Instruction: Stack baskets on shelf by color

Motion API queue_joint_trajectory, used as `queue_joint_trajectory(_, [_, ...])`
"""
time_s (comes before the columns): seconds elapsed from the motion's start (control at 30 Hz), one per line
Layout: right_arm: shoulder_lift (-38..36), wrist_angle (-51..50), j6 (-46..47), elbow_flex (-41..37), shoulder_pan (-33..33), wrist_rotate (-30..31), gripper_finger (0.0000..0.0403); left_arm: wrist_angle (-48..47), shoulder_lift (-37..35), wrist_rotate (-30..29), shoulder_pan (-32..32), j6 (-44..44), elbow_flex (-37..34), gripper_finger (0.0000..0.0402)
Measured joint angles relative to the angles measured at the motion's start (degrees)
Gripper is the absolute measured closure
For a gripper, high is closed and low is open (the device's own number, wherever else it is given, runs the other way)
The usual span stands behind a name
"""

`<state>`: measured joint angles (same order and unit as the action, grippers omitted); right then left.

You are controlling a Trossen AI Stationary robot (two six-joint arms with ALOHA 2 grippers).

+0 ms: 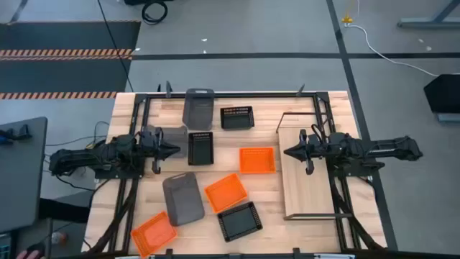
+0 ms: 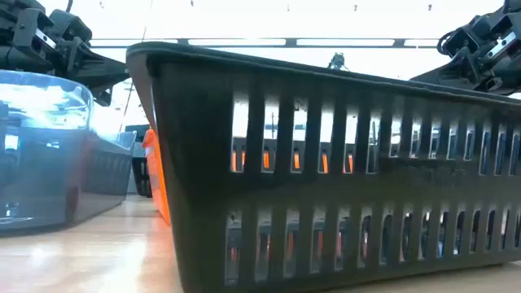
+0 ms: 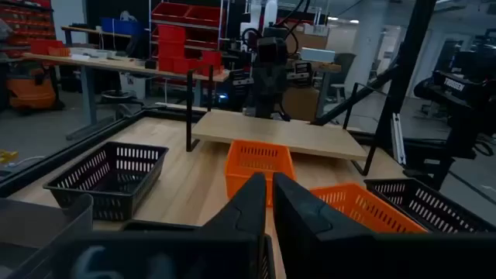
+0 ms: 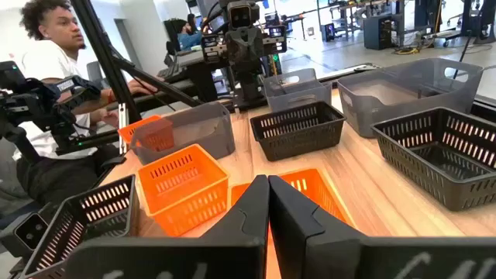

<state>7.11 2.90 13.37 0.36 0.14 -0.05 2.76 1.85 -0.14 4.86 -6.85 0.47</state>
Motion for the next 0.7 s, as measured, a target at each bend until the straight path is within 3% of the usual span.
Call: queue_joint_trajectory(0.7, [0.00, 0.02, 0.00, 0.00, 0.00, 0.00, 0.0386, 0.00, 0.02, 0.00, 0.00, 0.00, 0.00, 0.0369])
